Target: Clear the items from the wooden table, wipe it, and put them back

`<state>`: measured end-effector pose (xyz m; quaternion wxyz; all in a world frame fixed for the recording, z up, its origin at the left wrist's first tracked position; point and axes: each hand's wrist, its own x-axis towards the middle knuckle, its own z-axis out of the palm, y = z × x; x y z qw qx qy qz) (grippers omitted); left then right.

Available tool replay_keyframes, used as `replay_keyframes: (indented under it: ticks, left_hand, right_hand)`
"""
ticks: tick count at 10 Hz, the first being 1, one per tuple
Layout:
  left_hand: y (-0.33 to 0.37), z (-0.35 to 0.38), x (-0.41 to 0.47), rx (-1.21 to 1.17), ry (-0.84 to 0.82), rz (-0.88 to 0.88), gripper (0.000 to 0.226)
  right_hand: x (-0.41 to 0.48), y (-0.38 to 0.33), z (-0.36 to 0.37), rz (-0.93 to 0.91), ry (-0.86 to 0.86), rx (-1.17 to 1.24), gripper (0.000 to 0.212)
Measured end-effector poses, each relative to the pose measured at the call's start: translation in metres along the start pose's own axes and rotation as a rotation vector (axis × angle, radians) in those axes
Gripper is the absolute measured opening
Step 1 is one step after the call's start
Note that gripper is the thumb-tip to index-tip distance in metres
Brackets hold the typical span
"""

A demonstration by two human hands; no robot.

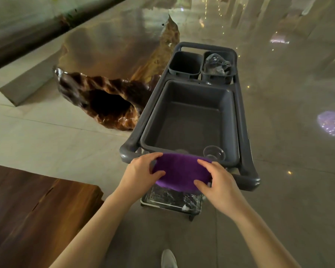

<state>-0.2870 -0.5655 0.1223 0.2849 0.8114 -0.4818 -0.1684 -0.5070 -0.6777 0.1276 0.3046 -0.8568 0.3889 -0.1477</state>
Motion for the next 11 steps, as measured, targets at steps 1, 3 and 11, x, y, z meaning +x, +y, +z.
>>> replay_keyframes:
  ticks: [1, 3, 11]
  left_hand:
    - [-0.002, 0.005, 0.003, 0.071, -0.007, 0.05, 0.061]
    - [-0.002, 0.008, 0.007, 0.237, -0.083, 0.082, 0.068]
    - [-0.005, -0.019, 0.025, 0.31, -0.16, 0.138, 0.061]
  right_hand:
    - [0.003, -0.001, 0.004, 0.01, -0.017, -0.123, 0.068]
    - [0.011, 0.006, 0.005, -0.01, -0.002, -0.348, 0.063]
    - [-0.001, -0.034, -0.086, -0.158, 0.085, -0.156, 0.044]
